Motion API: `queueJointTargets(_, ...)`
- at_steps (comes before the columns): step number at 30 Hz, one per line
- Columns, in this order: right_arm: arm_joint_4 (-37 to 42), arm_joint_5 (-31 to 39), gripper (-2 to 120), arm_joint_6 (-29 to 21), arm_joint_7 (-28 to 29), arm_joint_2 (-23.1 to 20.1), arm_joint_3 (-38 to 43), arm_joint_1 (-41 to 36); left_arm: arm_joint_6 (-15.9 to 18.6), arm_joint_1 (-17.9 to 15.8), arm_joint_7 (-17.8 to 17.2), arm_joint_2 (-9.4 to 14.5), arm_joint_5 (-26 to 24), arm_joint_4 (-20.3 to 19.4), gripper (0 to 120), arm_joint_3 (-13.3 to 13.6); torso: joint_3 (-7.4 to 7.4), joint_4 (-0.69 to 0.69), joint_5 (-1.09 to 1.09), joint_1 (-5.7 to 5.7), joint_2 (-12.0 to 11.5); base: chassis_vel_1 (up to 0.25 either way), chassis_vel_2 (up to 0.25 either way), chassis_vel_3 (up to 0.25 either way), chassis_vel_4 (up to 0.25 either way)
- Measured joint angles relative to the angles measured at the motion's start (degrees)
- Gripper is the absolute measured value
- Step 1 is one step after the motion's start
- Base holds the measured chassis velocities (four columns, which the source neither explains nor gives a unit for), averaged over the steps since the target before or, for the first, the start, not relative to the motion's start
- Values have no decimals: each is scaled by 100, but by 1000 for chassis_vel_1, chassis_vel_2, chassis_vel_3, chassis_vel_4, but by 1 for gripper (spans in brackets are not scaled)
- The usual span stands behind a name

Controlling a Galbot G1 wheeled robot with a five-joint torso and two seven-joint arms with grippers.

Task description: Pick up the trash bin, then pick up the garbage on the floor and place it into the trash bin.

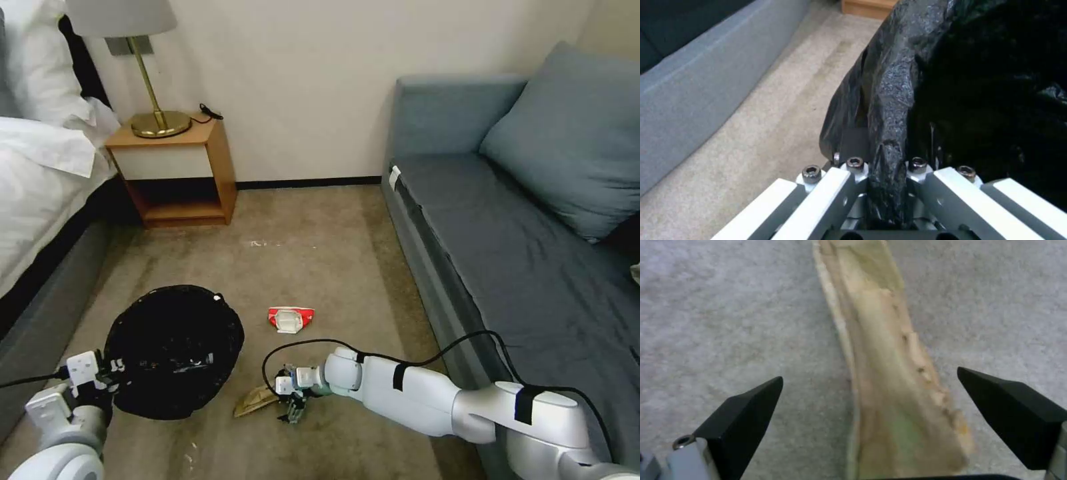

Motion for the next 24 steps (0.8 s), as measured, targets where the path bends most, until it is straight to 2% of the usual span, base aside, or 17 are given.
queueJointTargets(7,-184,-37,99,2,46,101,60,46,-2,-14,-3,21,-2,4,3,0,0,1,0,0,0,0,0,0,0)
queueJointTargets(9,-282,-73,90,11,41,141,79,43,-3,-25,-3,46,-12,10,3,0,0,0,0,0,0,0,0,0,0)
queueJointTargets(12,-331,-106,85,13,38,158,95,24,-3,-34,-7,61,-17,19,3,0,0,0,0,0,0,0,0,0,0)
queueJointTargets(15,-408,-156,70,25,15,173,111,-7,-3,-39,-8,70,-30,20,3,0,0,0,0,0,0,0,0,0,0)
queueJointTargets(17,-425,-164,67,35,13,178,120,-19,-3,-41,-8,71,-31,20,3,0,0,0,0,0,0,0,0,0,0)
queueJointTargets(19,-476,-187,55,55,13,190,153,-57,-3,-44,-8,76,-35,22,3,0,0,0,0,0,0,0,0,0,0)
queueJointTargets(21,-489,-194,51,59,13,190,169,-72,-3,-44,-8,78,-35,23,3,0,0,0,0,0,0,0,0,0,0)
queueJointTargets(24,-493,-199,36,65,13,155,191,-92,-7,-39,-8,90,-39,23,3,-1,0,1,0,0,0,0,0,0,0)
